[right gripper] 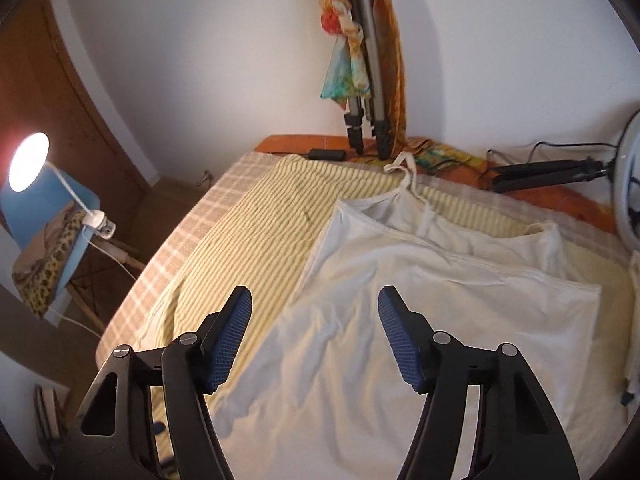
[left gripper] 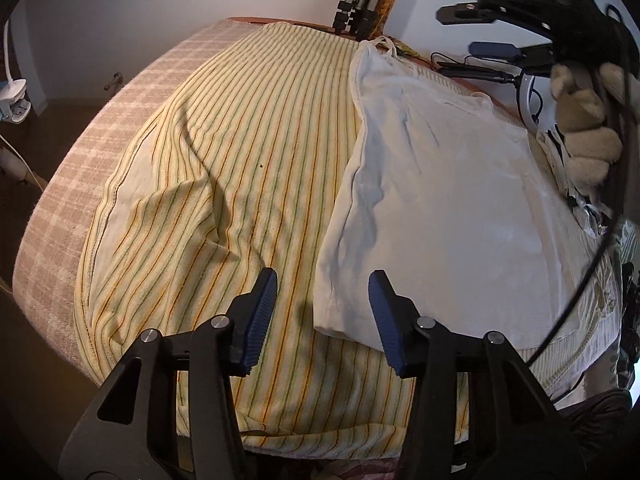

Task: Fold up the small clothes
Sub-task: 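Grasp the tank top's side edge with the left gripper while the right gripper grasps it too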

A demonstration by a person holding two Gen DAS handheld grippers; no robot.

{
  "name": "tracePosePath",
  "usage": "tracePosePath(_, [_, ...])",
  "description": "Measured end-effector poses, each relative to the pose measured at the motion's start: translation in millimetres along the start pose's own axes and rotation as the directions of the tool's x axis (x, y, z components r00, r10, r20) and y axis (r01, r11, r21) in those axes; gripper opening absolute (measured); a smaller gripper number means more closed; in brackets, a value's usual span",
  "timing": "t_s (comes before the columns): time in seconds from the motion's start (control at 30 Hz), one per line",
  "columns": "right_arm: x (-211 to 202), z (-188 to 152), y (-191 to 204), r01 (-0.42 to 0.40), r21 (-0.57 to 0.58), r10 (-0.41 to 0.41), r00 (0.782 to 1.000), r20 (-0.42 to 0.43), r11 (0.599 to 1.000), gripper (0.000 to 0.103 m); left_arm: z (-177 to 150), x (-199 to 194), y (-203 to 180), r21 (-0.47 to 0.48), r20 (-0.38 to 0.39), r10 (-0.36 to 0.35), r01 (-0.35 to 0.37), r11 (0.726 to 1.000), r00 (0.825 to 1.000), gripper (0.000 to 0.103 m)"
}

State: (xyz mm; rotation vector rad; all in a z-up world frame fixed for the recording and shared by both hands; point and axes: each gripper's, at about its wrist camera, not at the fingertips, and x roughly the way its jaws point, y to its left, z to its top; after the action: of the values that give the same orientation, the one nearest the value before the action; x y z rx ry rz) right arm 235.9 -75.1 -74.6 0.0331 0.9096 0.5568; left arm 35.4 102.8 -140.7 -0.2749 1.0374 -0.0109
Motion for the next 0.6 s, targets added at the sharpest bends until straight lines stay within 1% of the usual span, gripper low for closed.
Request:
tracePosePath(0.07, [23.8,12.8,-2.0,-0.008,0.030,0.009,0.999,-0.037,1.000,0.056,-0.2,4.3,-1.6,0.007,-0.015,-0.005,0.005,1.000,1.000,0.049])
tracePosePath(0.17, [58.8,29.1,-8.7,-0.020,0.076,0.027,0.995,-0.096,0.997,0.055,-1.0,11.5,-5.1,0.011,-0.043,-0.022,0.023,1.000,0.999,0.049])
tracePosePath(0.2, [69.1,34.3,-9.0,-0.009,0.076,0.017,0.994,-0.107,0.997,0.055,-1.3,12.6,-6.5,0.013,-0.046,-0.024,0.025,1.000,0.999,0.046])
tracePosePath(0.23, [78.5,38.4,-8.6,0.002,0.074,0.006,0.993,-0.116,0.997,0.055,-0.6,14.1,-6.8,0.014,-0.048,-0.026,0.027,1.000,0.998,0.040])
tracePosePath(0.3, [99.0,45.3,-8.6,0.019,0.069,-0.009,0.990,-0.142,0.997,0.055,0.0,17.1,-5.9,0.004,-0.058,-0.031,0.031,1.000,0.998,0.034])
tracePosePath(0.33, [107.7,48.4,-8.0,0.024,0.067,-0.013,0.988,-0.155,0.998,0.055,0.4,18.9,-4.4,-0.009,-0.067,-0.040,0.040,0.999,0.997,0.028])
tracePosePath(0.4, [125.7,54.7,-6.7,0.042,0.053,-0.032,0.983,-0.183,0.998,0.050,2.0,22.2,-2.8,-0.026,-0.074,-0.053,0.051,0.998,0.996,0.019])
tracePosePath(0.43, [132.3,56.8,-5.4,0.050,0.045,-0.040,0.980,-0.196,0.998,0.049,2.9,22.0,-2.2,-0.030,-0.070,-0.061,0.059,0.998,0.996,0.013])
tracePosePath(0.5, [146.7,60.6,-1.9,0.075,0.029,-0.066,0.973,-0.222,0.997,0.046,4.0,22.0,-0.9,-0.040,-0.071,-0.092,0.089,0.995,0.993,0.010])
tracePosePath(0.6, [161.9,63.1,0.1,0.102,0.012,-0.096,0.966,-0.240,0.995,0.044,4.3,19.9,0.2,-0.053,-0.062,-0.115,0.111,0.992,0.991,0.007])
